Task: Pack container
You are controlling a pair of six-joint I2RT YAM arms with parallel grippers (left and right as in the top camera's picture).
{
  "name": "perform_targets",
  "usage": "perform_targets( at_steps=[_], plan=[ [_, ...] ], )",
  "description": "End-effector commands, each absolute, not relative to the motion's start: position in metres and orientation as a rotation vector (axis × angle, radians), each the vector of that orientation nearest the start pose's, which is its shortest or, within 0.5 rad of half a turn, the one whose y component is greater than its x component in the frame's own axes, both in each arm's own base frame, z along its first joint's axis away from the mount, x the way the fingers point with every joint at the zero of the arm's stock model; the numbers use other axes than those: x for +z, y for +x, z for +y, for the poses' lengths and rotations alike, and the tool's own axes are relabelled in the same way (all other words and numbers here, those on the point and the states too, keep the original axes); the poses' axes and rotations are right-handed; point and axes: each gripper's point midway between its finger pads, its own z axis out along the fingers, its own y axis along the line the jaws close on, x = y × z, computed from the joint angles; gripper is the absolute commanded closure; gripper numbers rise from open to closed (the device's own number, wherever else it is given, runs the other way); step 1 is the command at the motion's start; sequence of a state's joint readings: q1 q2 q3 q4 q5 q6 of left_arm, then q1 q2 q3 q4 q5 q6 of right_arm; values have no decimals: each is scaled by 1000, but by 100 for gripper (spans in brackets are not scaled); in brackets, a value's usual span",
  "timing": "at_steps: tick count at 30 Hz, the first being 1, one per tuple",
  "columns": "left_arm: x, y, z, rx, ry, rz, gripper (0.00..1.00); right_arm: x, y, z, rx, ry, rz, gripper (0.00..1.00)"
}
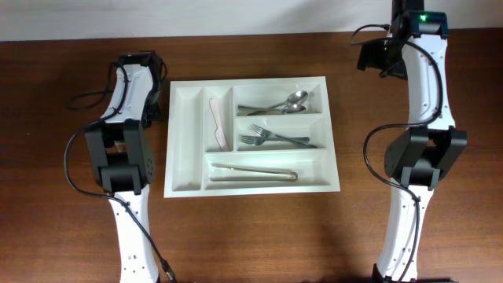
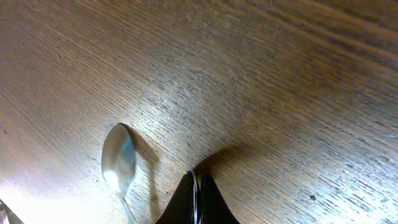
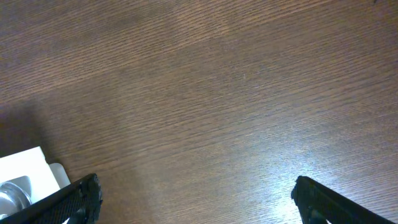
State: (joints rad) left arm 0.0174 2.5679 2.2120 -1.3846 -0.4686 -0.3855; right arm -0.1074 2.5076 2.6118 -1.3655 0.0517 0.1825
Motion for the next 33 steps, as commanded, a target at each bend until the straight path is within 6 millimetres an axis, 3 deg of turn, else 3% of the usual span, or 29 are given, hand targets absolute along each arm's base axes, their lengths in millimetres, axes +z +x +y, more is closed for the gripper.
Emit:
perform_targets(
  at_steps=[1,8,15,22,33],
  plan=[
    [-8,451,83,761,-568,3093,99,119,541,-64,-68,409,2804,1],
    [19,463,83,738,-576,3057,98,119,541,-64,-68,408,2804,1],
    [75,500,67,598,-580,2909,98,119,541,-64,-68,408,2804,1],
    [113,520,15,327,-593,2829,98,120,544,-65,-67,407,2790,1],
    [108,509,-84,204,-608,2840,98,122,549,-65,-66,405,2770,1]
  ],
)
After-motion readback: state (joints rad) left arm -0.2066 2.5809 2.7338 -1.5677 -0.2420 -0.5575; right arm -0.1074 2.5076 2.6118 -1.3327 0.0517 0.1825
